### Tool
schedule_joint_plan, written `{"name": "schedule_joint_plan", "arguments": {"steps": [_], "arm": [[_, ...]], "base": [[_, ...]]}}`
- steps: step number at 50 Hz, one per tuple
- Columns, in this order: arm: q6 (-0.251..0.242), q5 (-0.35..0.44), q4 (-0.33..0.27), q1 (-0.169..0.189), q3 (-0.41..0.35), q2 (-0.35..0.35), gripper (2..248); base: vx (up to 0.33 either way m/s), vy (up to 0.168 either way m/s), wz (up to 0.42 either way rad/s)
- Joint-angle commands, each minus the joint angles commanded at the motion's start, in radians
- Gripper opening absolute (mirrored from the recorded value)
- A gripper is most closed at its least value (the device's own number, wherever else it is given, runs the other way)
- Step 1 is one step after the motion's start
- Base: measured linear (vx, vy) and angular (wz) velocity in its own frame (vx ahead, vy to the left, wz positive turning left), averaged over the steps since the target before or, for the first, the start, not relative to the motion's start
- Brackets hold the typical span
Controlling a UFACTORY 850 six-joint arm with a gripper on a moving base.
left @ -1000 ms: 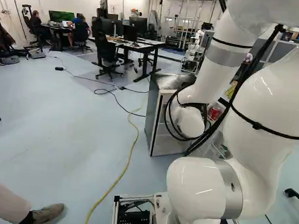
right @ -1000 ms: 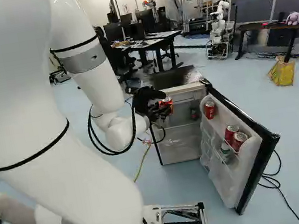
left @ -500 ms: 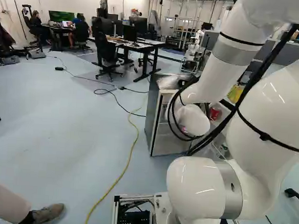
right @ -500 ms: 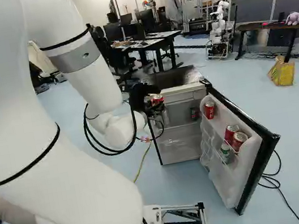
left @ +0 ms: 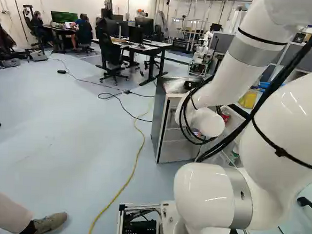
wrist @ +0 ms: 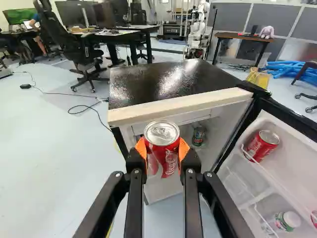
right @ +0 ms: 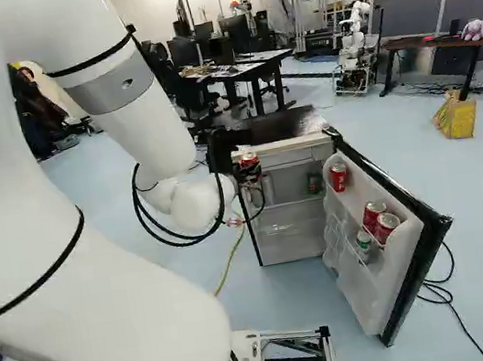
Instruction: Grab a drink from the fridge
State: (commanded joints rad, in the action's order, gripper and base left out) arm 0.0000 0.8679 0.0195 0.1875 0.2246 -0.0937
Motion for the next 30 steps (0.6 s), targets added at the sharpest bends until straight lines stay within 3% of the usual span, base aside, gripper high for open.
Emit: {"name": "schedule_joint_plan", "arguments": {"steps": [13,30], "arm": [[0.000,-0.062,-0.053,0.023,0.038,0.003,82],[0.000,-0.074,-0.061,0.058,0.112,0.032,82]], "base": [[0.000,0.000,0.000],[0.000,0.000,0.000]]}}
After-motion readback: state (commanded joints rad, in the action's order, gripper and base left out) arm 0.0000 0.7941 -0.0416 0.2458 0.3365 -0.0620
